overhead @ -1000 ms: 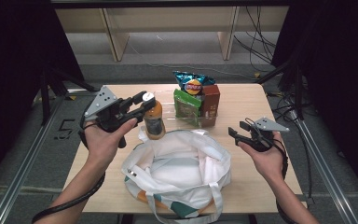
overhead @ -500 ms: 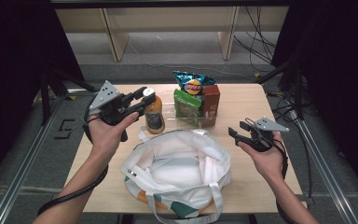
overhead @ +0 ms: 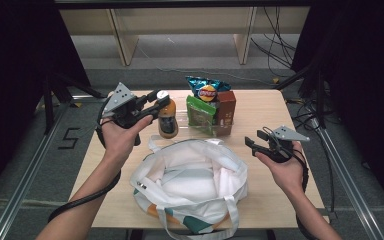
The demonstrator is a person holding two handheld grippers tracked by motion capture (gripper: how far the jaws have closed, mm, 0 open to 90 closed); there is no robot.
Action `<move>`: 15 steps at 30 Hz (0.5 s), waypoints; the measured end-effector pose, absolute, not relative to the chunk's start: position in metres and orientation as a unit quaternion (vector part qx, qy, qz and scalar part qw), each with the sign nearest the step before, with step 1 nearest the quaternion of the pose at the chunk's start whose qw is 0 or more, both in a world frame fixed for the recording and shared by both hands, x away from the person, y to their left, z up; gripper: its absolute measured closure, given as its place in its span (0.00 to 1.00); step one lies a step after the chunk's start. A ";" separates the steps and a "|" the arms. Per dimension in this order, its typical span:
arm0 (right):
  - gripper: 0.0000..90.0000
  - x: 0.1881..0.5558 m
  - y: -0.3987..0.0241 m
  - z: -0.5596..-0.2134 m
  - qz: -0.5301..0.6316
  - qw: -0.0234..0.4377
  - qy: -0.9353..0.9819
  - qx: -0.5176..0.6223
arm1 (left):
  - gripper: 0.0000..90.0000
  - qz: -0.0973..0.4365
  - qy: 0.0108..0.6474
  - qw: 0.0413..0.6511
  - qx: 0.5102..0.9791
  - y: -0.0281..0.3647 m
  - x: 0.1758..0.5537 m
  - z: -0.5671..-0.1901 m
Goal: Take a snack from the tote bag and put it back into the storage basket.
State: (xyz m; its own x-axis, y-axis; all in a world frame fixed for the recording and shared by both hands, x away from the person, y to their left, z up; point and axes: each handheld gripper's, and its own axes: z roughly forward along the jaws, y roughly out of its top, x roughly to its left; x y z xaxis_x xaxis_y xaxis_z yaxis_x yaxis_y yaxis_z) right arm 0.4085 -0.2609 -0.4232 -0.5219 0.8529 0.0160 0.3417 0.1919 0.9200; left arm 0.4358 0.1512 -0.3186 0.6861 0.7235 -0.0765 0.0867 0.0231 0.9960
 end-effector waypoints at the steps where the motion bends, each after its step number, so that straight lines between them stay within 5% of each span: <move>1: 0.50 0.408 -0.261 -0.424 0.483 0.262 0.726 0.414 | 0.66 0.247 0.309 0.644 0.655 0.151 0.437 -0.319; 15: 0.50 0.407 -0.260 -0.423 0.485 0.256 0.720 0.426 | 0.66 0.244 0.312 0.637 0.662 0.142 0.461 -0.326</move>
State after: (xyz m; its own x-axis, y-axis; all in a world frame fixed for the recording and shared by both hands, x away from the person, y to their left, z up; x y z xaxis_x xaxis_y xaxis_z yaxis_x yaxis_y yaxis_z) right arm 0.4073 -0.2602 -0.4234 -0.5052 0.8619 0.0441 0.3651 0.1671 0.9159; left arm 0.4611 0.1418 -0.3260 0.6862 0.7237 -0.0734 0.1013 0.0048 0.9948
